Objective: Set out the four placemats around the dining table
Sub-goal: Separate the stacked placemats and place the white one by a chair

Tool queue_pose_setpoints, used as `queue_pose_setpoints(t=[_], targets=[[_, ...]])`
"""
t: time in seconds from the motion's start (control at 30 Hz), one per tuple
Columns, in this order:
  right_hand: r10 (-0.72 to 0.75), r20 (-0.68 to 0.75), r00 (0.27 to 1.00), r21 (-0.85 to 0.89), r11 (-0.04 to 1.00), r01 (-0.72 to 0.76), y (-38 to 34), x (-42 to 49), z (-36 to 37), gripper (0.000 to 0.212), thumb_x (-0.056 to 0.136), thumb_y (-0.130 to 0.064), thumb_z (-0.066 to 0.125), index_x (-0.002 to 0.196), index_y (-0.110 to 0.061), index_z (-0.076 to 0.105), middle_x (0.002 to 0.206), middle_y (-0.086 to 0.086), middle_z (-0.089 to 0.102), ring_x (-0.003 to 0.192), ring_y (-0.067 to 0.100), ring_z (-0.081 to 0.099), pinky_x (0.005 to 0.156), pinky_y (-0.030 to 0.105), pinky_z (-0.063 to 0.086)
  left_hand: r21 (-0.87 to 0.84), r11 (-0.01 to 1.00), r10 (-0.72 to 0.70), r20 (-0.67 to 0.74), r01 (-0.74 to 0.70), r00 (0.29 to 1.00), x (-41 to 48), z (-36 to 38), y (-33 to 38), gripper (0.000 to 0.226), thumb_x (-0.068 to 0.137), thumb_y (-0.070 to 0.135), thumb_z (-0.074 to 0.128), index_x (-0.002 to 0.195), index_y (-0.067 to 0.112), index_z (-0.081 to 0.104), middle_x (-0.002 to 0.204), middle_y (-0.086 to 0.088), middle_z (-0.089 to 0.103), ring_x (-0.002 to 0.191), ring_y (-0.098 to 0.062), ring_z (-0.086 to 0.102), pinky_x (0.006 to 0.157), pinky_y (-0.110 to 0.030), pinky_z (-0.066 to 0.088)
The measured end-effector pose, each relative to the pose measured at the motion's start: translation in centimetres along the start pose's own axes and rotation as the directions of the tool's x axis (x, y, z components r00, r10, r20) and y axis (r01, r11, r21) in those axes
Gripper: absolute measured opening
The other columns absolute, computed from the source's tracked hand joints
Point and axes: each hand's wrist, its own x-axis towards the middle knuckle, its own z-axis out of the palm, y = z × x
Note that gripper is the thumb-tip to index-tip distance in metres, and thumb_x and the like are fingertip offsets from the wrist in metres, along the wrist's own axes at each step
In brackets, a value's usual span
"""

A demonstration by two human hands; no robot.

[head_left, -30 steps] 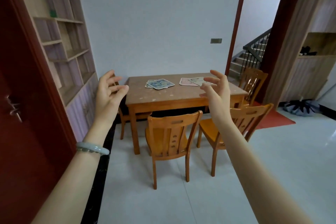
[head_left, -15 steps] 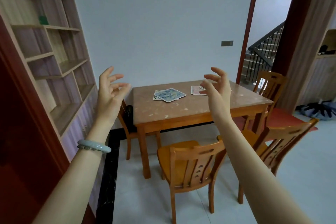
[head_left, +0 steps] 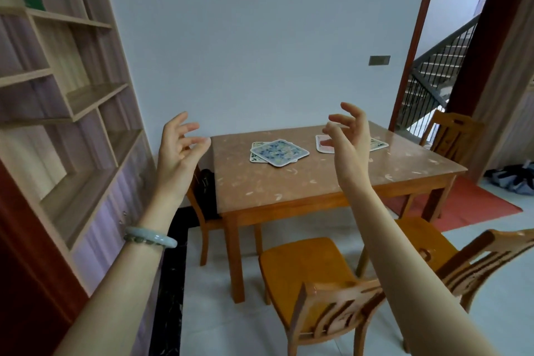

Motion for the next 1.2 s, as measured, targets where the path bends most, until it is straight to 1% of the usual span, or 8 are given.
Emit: queue_pose_setpoints(t=[0.1, 0.23, 0.5, 0.73, 0.83, 0.93, 1.1, 1.2], targets=[[0.01, -0.028, 1.0, -0.004, 1.0, -0.01, 3.8, 3.5, 3.2, 0.041, 0.088, -0.019, 0.057, 0.127, -0.025, 0.048, 0.115, 0.007, 0.06, 0.094, 0.022, 0.064, 0.075, 0.034, 0.059, -0.004, 1.0, 0.003, 0.019, -0.003, 1.0, 4.6, 0.3, -4.0, 0.058, 0.081, 0.025, 0.065, 0.135, 0.021, 0.043, 0.119, 0.001, 0.056, 0.089, 0.004, 0.061, 0.091, -0.036, 0.049], [0.018, -0.076, 0.997, -0.005, 1.0, -0.018, 8.4, 8.7, 6.9, 0.04, 0.089, -0.017, 0.057, 0.128, -0.024, 0.048, 0.115, 0.008, 0.06, 0.093, 0.021, 0.064, 0.073, 0.033, 0.058, 0.035, 0.999, 0.004, 0.064, -0.006, 0.998, 11.6, 1.2, -8.4, 0.063, 0.077, 0.036, 0.067, 0.134, 0.023, 0.044, 0.119, 0.005, 0.057, 0.091, 0.005, 0.061, 0.087, -0.027, 0.045], [0.006, -0.11, 0.994, -0.057, 0.998, -0.012, 14.8, 16.8, 12.5, 0.04, 0.09, -0.015, 0.057, 0.128, -0.022, 0.048, 0.116, 0.01, 0.059, 0.096, 0.026, 0.063, 0.07, 0.03, 0.058, -0.007, 1.0, 0.003, 0.093, -0.003, 0.996, 22.0, 2.9, -16.3, 0.058, 0.081, 0.034, 0.064, 0.134, 0.022, 0.044, 0.123, 0.001, 0.055, 0.099, -0.008, 0.059, 0.099, -0.049, 0.047], [0.014, -0.155, 0.988, -0.093, 0.995, -0.029, 19.8, 20.8, 16.4, 0.041, 0.089, -0.015, 0.057, 0.128, -0.02, 0.048, 0.116, 0.011, 0.059, 0.099, 0.029, 0.061, 0.074, 0.037, 0.059, -0.051, 0.997, -0.046, 0.12, 0.053, 0.992, 28.4, 3.3, -23.5, 0.064, 0.074, 0.045, 0.066, 0.132, 0.025, 0.046, 0.124, -0.002, 0.056, 0.096, -0.005, 0.06, 0.098, -0.05, 0.047], [-0.001, -0.181, 0.984, -0.128, 0.992, -0.022, 22.1, 22.6, 18.3, 0.042, 0.089, -0.014, 0.058, 0.13, -0.018, 0.048, 0.114, 0.01, 0.059, 0.095, 0.024, 0.061, 0.07, 0.031, 0.057, -0.084, 0.995, -0.039, 0.151, 0.052, 0.988, 31.9, 3.8, -26.9, 0.059, 0.074, 0.045, 0.067, 0.128, 0.031, 0.047, 0.12, 0.004, 0.057, 0.094, -0.001, 0.061, 0.097, -0.05, 0.048], [-0.017, -0.229, 0.973, -0.149, 0.989, -0.018, 24.7, 24.6, 20.4, 0.042, 0.089, -0.01, 0.058, 0.129, -0.018, 0.048, 0.113, 0.008, 0.059, 0.092, 0.02, 0.06, 0.068, 0.026, 0.056, -0.101, 0.994, -0.021, 0.192, 0.041, 0.981, 35.8, 4.2, -30.4, 0.06, 0.076, 0.044, 0.066, 0.13, 0.029, 0.046, 0.12, 0.006, 0.057, 0.095, -0.004, 0.061, 0.095, -0.048, 0.049], [-0.038, -0.322, 0.946, -0.204, 0.978, -0.031, 28.2, 27.9, 24.4, 0.04, 0.09, -0.008, 0.058, 0.127, -0.019, 0.048, 0.114, 0.011, 0.06, 0.095, 0.025, 0.061, 0.074, 0.036, 0.058, -0.144, 0.989, 0.009, 0.293, 0.035, 0.956, 42.7, 4.6, -35.6, 0.057, 0.082, 0.033, 0.063, 0.134, 0.022, 0.044, 0.124, -0.001, 0.055, 0.1, -0.014, 0.06, 0.093, -0.043, 0.05], [-0.074, -0.37, 0.926, -0.258, 0.966, -0.026, 29.7, 29.8, 27.0, 0.039, 0.089, -0.008, 0.059, 0.125, -0.021, 0.048, 0.114, 0.013, 0.06, 0.1, 0.029, 0.062, 0.075, 0.035, 0.058, -0.172, 0.984, 0.021, 0.351, 0.043, 0.936, 46.5, 4.8, -38.3, 0.059, 0.082, 0.031, 0.062, 0.136, 0.017, 0.044, 0.125, -0.002, 0.055, 0.097, -0.007, 0.061, 0.09, -0.033, 0.051]])
